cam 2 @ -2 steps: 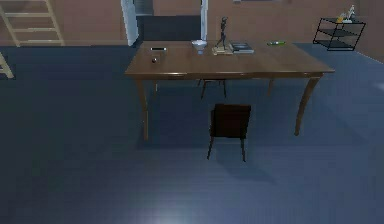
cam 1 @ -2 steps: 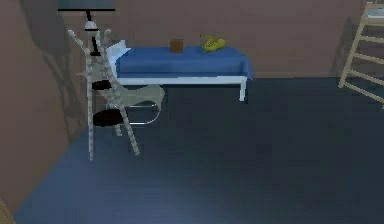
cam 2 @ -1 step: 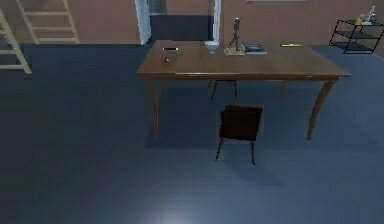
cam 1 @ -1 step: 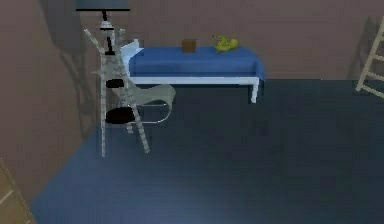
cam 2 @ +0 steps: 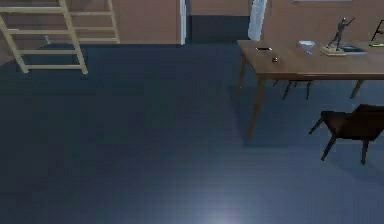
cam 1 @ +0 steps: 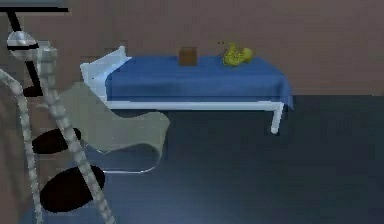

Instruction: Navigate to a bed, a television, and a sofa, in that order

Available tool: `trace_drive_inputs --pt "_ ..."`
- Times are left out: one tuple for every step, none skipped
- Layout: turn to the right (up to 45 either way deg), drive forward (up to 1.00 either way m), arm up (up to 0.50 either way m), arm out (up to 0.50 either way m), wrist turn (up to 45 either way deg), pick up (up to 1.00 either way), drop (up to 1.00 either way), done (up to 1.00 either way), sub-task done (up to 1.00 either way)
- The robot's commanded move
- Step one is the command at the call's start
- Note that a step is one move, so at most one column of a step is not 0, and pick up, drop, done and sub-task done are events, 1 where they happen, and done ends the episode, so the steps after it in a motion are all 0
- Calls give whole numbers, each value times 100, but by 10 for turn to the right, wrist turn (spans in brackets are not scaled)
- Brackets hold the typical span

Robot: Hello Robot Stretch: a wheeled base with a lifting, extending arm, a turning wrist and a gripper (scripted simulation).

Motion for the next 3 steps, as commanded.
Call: trace_drive_inputs --pt "0 100 0 0 0 0 0 0 0" --pt "0 60 0 0 0 0 0 0 0" --pt "0 0 0 0 0 0 0 0 100"
